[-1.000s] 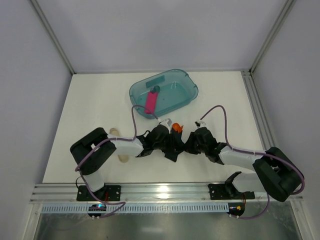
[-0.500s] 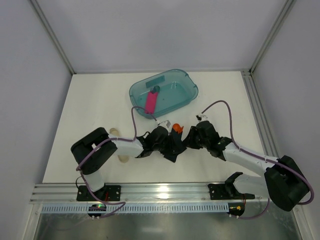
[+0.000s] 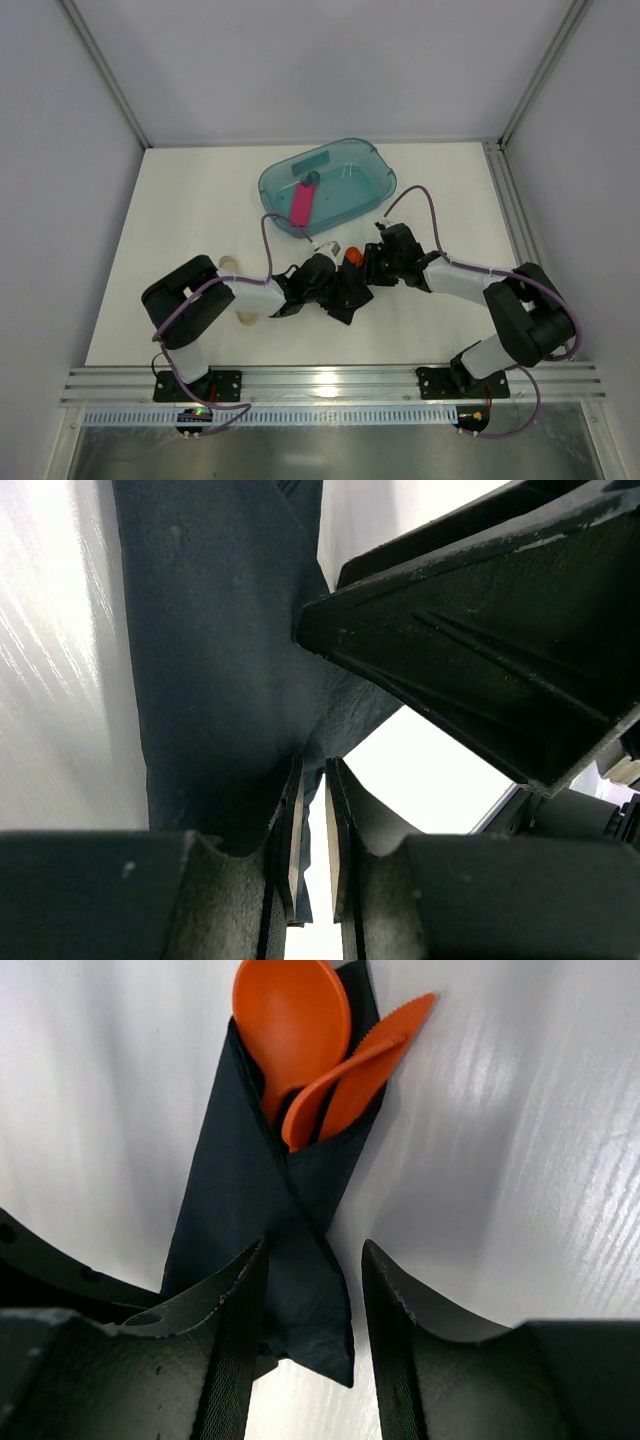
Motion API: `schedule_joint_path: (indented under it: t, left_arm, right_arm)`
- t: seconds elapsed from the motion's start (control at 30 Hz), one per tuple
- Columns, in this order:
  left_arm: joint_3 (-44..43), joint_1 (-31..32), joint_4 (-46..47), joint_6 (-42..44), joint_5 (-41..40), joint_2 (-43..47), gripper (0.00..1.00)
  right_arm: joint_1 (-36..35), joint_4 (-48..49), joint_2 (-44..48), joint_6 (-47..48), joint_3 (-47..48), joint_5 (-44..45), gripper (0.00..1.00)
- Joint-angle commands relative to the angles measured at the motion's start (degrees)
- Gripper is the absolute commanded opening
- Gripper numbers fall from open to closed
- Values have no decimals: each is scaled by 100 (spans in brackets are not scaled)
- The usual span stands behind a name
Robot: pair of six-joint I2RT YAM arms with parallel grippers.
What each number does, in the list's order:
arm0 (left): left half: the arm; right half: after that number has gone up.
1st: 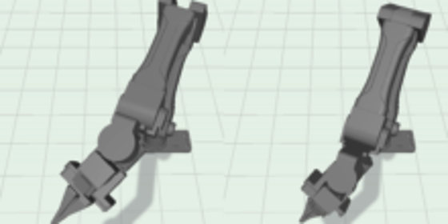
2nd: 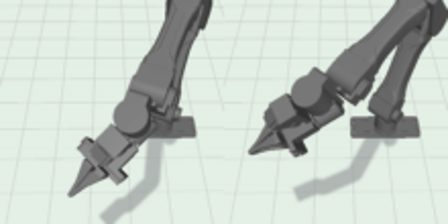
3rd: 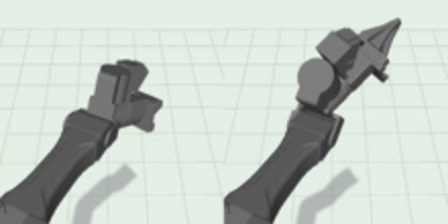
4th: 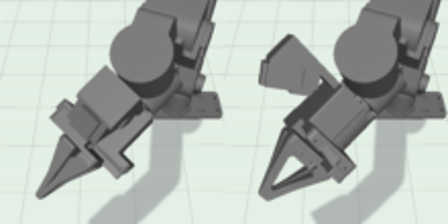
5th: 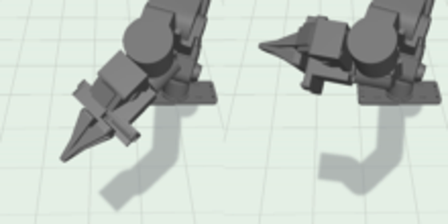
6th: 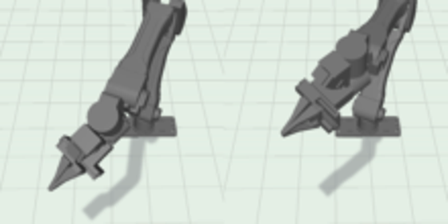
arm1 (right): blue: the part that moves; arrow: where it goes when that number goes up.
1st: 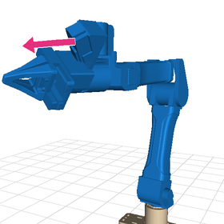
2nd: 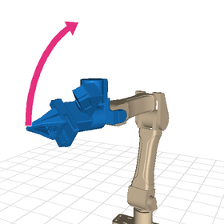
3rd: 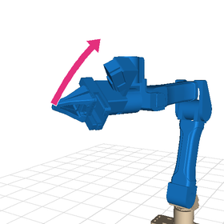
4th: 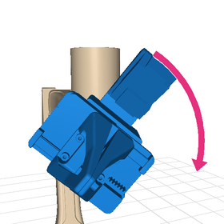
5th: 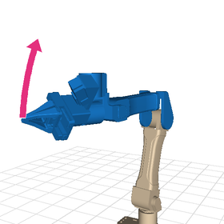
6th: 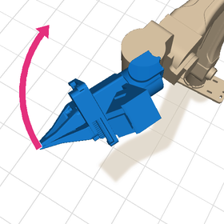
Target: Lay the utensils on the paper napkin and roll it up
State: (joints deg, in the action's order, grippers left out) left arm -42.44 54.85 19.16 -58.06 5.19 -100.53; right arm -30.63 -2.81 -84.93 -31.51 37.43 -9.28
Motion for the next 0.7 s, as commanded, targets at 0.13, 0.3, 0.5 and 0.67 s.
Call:
schedule_joint_path:
  t: [0.13, 0.3, 0.5, 0.67]
  left_arm:
    - [315, 52, -70, 120, -80, 113, 20]
    - [516, 52, 114, 102, -45, 130, 20]
    - [640, 52, 211, 102, -36, 139, 20]
    - [666, 43, 194, 111, -36, 183, 20]
  right_arm:
    - [75, 439, -243, 566, 194, -433, 46]
    - [75, 483, -437, 654, 230, -531, 46]
    - [75, 501, -551, 803, 212, -645, 45]
    - [75, 448, -508, 944, 116, -689, 45]
